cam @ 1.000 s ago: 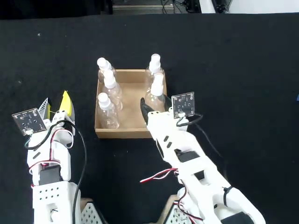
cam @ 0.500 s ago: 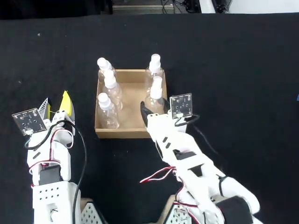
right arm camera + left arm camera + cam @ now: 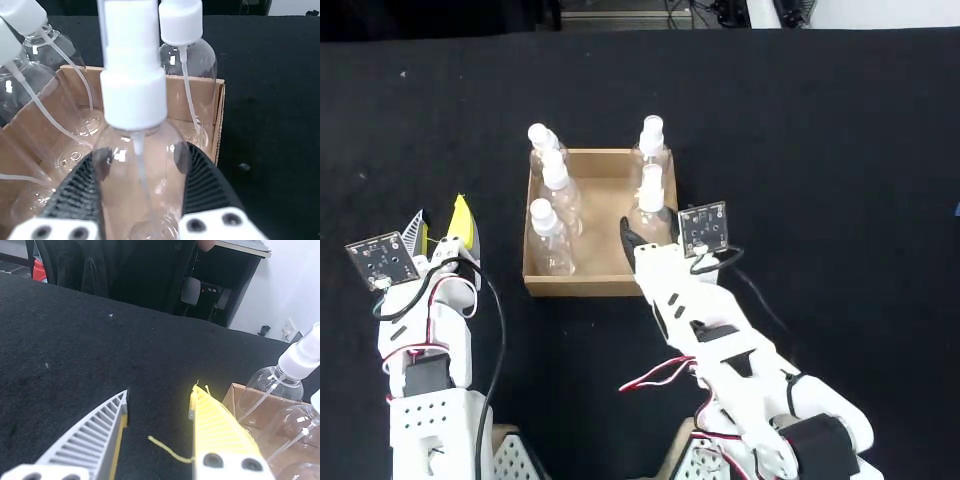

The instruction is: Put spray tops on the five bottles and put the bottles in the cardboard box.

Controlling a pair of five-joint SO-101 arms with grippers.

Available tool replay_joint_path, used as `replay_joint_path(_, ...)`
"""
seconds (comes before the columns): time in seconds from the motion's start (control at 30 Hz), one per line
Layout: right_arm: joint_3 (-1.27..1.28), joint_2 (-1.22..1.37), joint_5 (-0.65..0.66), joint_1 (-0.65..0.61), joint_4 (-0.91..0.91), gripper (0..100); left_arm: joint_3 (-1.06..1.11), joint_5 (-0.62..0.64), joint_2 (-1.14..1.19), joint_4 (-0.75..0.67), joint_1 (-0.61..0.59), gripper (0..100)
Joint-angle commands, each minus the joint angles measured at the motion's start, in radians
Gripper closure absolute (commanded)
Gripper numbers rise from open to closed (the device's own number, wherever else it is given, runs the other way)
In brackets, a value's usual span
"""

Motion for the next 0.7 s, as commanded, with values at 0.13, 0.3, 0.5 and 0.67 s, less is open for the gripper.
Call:
replay_joint_path(0.13,-0.061,-0.004,0.011,0.009,-0.029,88.2,0.024,-0.008,-0.009,0.005,-0.007,81)
replay_joint_path(0.3,-0.061,-0.004,0.011,0.009,-0.028,88.1,0.024,-0.008,-0.009,0.005,-0.007,81)
replay_joint_path(0.5,-0.05,-0.004,0.011,0.008,-0.032,87.8,0.024,-0.008,-0.011,0.005,-0.007,81)
replay_joint_path(0.67,-0.047,-0.004,0.011,0.008,-0.032,87.7,0.024,-0.008,-0.011,0.005,-0.007,81)
